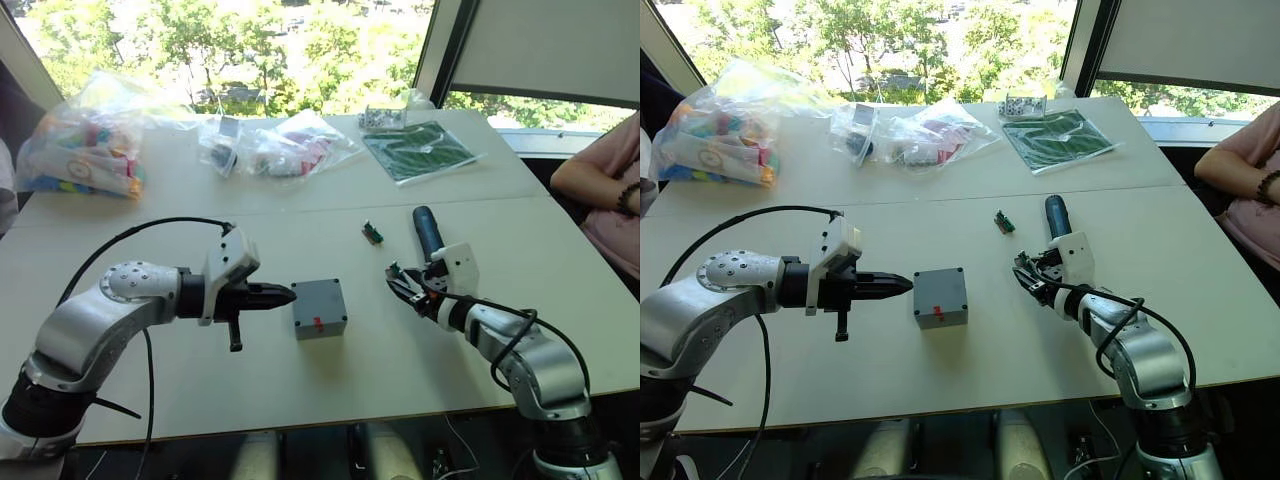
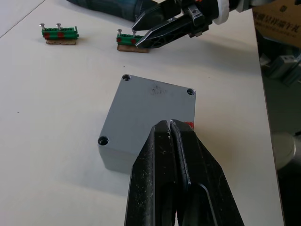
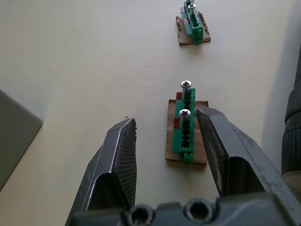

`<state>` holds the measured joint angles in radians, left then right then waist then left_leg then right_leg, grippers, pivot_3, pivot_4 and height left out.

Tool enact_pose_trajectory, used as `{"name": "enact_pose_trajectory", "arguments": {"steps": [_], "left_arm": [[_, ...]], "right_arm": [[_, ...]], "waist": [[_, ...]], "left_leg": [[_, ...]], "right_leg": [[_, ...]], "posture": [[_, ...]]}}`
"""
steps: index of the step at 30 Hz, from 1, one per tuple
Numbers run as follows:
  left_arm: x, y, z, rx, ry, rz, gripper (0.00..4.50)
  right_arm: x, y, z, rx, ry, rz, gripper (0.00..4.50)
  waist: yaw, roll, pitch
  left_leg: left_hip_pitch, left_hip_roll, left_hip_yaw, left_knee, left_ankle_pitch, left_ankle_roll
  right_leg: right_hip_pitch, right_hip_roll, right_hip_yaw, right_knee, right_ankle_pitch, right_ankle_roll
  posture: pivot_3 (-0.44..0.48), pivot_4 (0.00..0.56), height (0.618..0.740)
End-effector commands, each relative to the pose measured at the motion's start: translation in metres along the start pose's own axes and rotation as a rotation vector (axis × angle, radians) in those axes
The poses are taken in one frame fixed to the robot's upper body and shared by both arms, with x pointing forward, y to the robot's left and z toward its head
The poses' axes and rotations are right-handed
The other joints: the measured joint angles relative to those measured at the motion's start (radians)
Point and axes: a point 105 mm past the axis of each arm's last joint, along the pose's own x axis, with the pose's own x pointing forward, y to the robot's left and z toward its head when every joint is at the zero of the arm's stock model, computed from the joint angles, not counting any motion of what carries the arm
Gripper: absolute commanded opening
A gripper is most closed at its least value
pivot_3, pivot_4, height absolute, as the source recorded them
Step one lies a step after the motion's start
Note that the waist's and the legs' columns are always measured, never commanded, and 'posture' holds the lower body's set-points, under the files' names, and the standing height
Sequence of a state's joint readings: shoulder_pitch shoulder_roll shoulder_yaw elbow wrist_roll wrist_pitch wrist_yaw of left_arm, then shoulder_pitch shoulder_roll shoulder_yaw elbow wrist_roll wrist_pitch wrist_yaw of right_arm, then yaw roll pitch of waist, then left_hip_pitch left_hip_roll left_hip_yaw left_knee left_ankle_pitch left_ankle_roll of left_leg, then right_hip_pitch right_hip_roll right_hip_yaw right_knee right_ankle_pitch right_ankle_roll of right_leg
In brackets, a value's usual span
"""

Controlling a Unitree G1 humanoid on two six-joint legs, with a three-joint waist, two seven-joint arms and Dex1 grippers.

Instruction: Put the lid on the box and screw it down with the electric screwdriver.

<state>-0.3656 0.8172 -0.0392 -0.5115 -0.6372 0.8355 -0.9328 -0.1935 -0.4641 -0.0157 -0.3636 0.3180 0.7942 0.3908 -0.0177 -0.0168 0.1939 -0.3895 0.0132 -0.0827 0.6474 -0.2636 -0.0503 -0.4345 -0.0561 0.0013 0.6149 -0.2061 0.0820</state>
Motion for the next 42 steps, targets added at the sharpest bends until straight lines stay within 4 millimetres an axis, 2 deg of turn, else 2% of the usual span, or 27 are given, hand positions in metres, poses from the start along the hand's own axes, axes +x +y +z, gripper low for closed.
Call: {"name": "enact_pose_trajectory", "arguments": {"steps": [1,2,5,8,9,16,25,27,30,33,35,39,42], "left_arm": [[0.0,0.0,0.007,0.026,-0.037,0.009,0.0],[0.0,0.0,0.008,0.02,-0.044,0.01,0.0],[0.0,0.001,0.007,0.02,-0.04,0.013,0.0],[0.0,0.001,0.007,0.021,-0.039,0.014,0.0],[0.0,0.001,0.007,0.021,-0.039,0.014,0.0],[0.001,0.003,0.01,0.023,-0.05,0.023,0.0],[-0.002,0.009,0.008,0.022,-0.049,0.047,0.0],[-0.002,0.01,0.008,0.022,-0.05,0.049,0.0],[-0.009,0.013,0.006,0.018,-0.04,0.06,0.0],[-0.023,0.015,0.002,-0.011,-0.015,0.072,0.0],[-0.032,0.014,-0.003,-0.03,0.01,0.066,0.0],[-0.041,0.012,-0.012,-0.051,0.047,0.069,0.0],[-0.041,0.013,-0.018,-0.067,0.048,0.099,0.0]], "right_arm": [[-0.001,-0.004,0.013,-0.02,-0.059,-0.021,2.15],[0.0,-0.004,0.014,-0.02,-0.06,-0.024,2.15],[0.0,-0.005,0.014,-0.019,-0.062,-0.029,1.41],[0.0,-0.006,0.013,-0.019,-0.06,-0.032,0.19],[0.0,-0.006,0.013,-0.019,-0.06,-0.032,0.05],[0.0,-0.007,0.013,-0.023,-0.059,-0.044,0.05],[-0.007,-0.015,0.028,-0.083,-0.134,-0.053,0.05],[-0.009,-0.016,0.037,-0.092,-0.174,-0.047,0.05],[-0.017,-0.005,0.062,-0.111,-0.287,0.02,0.05],[-0.022,0.023,0.077,-0.141,-0.336,0.179,0.05],[-0.02,0.043,0.077,-0.154,-0.316,0.273,0.05],[-0.014,0.063,0.073,-0.158,-0.292,0.347,0.05],[-0.003,0.076,0.06,-0.142,-0.256,0.376,0.05]], "waist": [[0.0,0.0,0.0],[0.0,0.0,0.0],[0.0,0.0,0.0],[0.0,0.0,0.0],[0.0,0.0,0.0],[0.0,0.0,0.0],[0.0,0.0,0.0],[0.0,0.0,0.0],[-0.001,0.0,0.0],[-0.004,0.0,0.0],[-0.003,0.0,0.0],[-0.001,0.0,0.0],[0.002,0.001,0.0]], "left_leg": [[0.0,0.0,0.0,0.0,0.0,0.0],[0.0,0.0,0.0,0.0,0.0,0.0],[0.0,0.0,0.0,0.0,0.0,0.0],[0.0,0.0,0.0,0.0,0.0,0.0],[0.0,0.0,0.0,0.0,0.0,0.0],[0.0,0.0,0.0,0.0,0.0,0.0],[0.0,0.0,0.0,0.0,0.0,0.0],[0.0,0.0,0.0,0.0,0.0,0.0],[0.0,0.0,0.0,0.0,0.0,0.0],[0.001,0.001,0.0,0.0,0.0,0.0],[0.001,0.002,0.0,0.0,0.0,0.0],[0.001,0.004,-0.001,0.0,0.0,0.0],[0.001,0.004,-0.001,0.0,0.0,0.0]], "right_leg": [[0.0,0.0,0.0,0.0,0.0,0.0],[0.0,0.0,0.0,0.0,0.0,0.0],[0.0,0.0,0.0,0.0,0.0,0.0],[0.0,0.0,0.0,0.0,0.0,0.0],[0.0,0.0,0.0,0.0,0.0,0.0],[0.0,0.0,0.0,0.0,0.0,0.0],[0.0,0.0,0.0,0.001,0.0,0.0],[0.0,0.0,0.0,0.001,0.0,0.0],[0.0,0.0,0.0,0.001,0.0,0.0],[0.0,0.001,0.0,0.001,0.0,0.0],[0.0,0.002,0.0,0.001,0.0,0.0],[0.0,0.004,0.0,0.001,0.0,0.0],[0.0,0.004,0.001,0.001,0.0,0.0]], "posture": [[0.0,0.15,0.74],[0.0,0.15,0.74],[0.0,0.15,0.74],[0.0,0.15,0.74],[0.0,0.15,0.74],[0.0,0.15,0.74],[0.0,0.15,0.74],[0.0,0.15,0.74],[0.0,0.15,0.74],[0.0,0.15,0.74],[0.0,0.15,0.74],[0.0,0.15,0.74],[0.0,0.15,0.74]]}}
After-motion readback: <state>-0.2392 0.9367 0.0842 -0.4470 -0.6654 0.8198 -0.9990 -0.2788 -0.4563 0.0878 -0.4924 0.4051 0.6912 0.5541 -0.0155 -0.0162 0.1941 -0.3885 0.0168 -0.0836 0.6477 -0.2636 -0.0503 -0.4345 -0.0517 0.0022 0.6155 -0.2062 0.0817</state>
